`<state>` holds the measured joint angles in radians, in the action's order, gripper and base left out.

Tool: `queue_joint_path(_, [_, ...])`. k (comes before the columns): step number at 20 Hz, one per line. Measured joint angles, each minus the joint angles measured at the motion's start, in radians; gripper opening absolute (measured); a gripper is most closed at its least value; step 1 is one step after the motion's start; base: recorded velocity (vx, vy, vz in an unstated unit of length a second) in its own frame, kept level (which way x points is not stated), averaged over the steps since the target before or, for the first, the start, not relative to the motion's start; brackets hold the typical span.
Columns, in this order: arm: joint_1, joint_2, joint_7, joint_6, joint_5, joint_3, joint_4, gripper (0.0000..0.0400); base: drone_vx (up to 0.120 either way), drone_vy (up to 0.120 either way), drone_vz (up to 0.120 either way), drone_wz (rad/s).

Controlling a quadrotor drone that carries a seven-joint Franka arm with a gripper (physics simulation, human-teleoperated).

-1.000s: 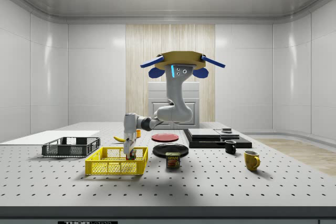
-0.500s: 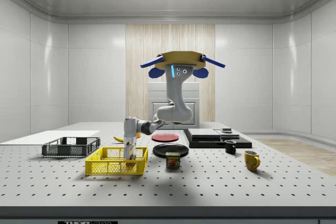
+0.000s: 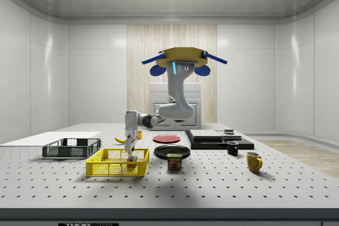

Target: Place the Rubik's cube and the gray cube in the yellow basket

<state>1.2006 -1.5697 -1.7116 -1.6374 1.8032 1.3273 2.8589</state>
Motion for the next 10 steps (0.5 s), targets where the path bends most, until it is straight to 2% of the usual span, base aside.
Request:
queue_joint_path(5, [-0.003,0.001,0.0,0.007,-0.018,0.019,0.004,0.04,0.0,0.0,0.12,0.0])
queue_joint_path(7, [-0.003,0.002,0.0,0.009,-0.021,0.023,0.005,0.04,0.0,-0.12,0.08,0.0])
queue_joint_path(10, [-0.004,0.002,0.0,0.01,-0.024,0.026,0.005,0.04,0.0,-0.12,0.0,0.0])
